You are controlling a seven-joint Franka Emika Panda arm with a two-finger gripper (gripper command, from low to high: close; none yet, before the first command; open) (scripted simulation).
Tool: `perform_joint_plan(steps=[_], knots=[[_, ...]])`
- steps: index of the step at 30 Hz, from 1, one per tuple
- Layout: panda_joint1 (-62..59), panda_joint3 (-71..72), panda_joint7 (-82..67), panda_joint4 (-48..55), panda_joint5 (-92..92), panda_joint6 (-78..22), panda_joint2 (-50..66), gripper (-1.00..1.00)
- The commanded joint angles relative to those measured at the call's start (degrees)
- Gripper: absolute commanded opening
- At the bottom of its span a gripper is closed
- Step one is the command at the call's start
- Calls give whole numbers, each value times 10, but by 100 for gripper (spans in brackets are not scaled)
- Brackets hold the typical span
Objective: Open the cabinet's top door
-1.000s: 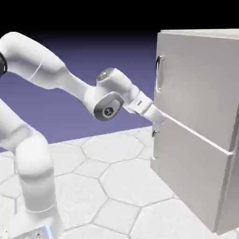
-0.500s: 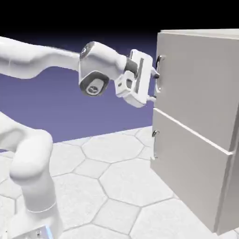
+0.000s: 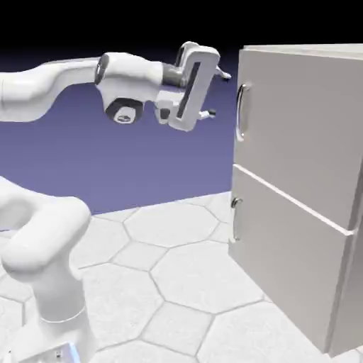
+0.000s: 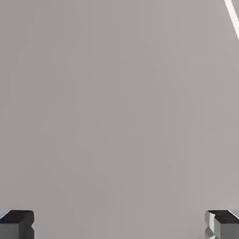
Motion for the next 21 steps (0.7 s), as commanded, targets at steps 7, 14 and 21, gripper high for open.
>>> perform_joint_plan(steps=[7, 14, 21], knots=[[-81, 88, 154, 30, 174, -21, -66, 0], [-162, 176, 308, 60, 349, -43, -132, 0], [-243, 264, 462, 90, 523, -64, -199, 0]])
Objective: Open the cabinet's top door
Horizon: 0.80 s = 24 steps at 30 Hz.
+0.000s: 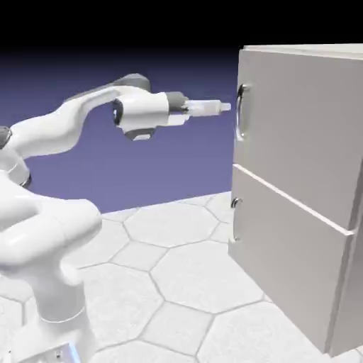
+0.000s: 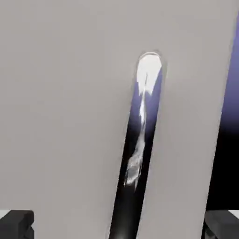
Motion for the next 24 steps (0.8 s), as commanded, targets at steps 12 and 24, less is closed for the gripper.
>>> perform_joint_plan(steps=[12, 24], knots=[[-48, -1, -32, 13, 57, -70, -6, -100], [143, -173, -135, -234, -2, -295, -42, -100]])
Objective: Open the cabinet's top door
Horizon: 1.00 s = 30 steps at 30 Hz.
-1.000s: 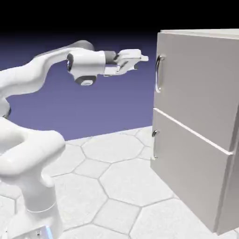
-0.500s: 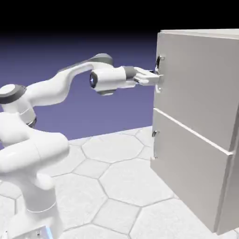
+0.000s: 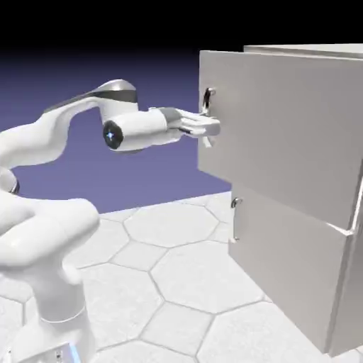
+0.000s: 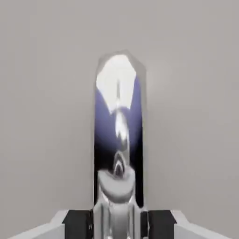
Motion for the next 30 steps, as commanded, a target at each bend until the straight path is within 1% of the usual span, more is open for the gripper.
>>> perform_joint_plan(steps=[1, 7, 15, 23, 30], knots=[[11, -21, -6, -17, -14, -20, -4, -100], [47, -145, -34, -89, -113, -121, -24, -100], [39, -311, -68, -130, -257, -234, -22, -100], [12, -477, -116, -126, -411, -340, 31, -100], [6, -623, -175, -81, -557, -437, 133, -100]])
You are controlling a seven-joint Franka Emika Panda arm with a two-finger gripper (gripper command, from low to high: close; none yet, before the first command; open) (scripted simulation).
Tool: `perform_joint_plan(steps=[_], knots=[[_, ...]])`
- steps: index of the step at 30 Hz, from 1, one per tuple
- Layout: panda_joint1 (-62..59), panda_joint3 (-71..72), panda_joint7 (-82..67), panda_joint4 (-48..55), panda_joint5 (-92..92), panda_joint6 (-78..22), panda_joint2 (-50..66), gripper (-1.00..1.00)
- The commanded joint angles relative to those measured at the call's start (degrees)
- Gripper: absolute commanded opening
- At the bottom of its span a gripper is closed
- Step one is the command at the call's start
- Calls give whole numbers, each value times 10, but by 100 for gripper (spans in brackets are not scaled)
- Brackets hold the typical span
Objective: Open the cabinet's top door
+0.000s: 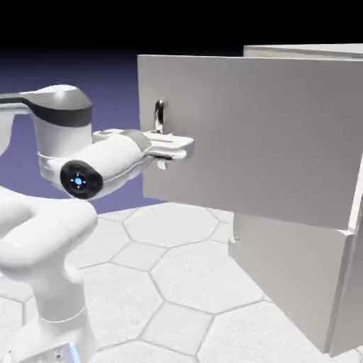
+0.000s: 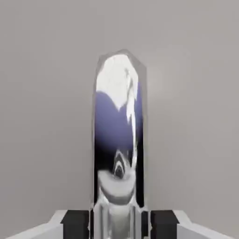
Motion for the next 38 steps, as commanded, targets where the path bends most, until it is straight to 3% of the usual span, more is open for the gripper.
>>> perform_joint_plan(steps=[1, 12, 31, 38], knots=[[3, -21, -10, 10, -22, -15, 19, -100], [100, -227, -115, 182, -216, -180, 247, -100], [419, -593, -342, 547, -343, -508, 627, -100], [558, -732, -362, 587, -354, -535, 648, -100]])
